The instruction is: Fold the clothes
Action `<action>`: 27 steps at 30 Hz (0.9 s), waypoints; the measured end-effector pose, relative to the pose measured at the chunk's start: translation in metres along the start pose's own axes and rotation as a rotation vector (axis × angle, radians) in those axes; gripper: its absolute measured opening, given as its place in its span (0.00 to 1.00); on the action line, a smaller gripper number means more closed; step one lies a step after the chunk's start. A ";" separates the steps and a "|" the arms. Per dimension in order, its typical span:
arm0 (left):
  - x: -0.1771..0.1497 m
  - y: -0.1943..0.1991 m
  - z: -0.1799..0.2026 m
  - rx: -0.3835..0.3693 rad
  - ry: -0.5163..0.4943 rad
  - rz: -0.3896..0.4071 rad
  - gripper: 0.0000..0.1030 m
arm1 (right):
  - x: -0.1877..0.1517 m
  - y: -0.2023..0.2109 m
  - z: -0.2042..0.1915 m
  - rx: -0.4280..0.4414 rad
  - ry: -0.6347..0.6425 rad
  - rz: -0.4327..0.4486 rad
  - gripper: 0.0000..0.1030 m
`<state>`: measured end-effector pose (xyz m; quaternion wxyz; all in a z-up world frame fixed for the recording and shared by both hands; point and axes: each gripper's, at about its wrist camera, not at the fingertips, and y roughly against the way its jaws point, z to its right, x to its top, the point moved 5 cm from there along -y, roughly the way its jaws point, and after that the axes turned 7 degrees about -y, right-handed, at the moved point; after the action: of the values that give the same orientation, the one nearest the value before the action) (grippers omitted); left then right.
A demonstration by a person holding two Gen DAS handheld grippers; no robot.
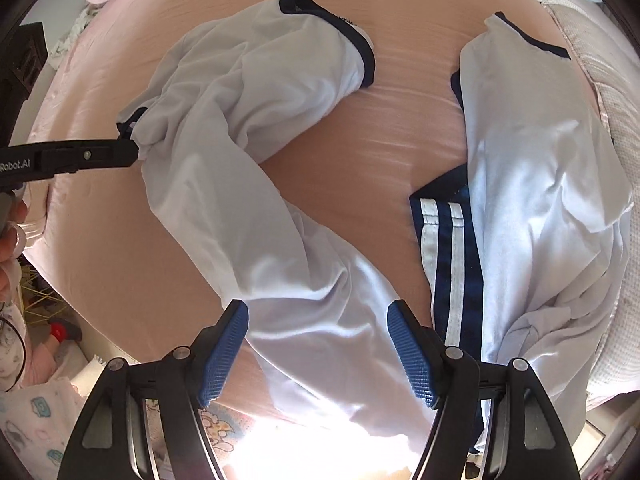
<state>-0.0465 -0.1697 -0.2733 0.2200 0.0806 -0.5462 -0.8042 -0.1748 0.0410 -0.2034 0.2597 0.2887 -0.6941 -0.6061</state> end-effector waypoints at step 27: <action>0.000 -0.012 0.093 -0.348 0.036 -0.154 0.57 | -0.090 0.037 0.078 0.146 -0.386 0.081 0.70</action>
<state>-0.0842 -0.0878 -0.2478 0.1782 0.0971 -0.3869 -0.8995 -0.1702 0.1632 -0.1783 0.1245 0.1573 -0.7841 -0.5874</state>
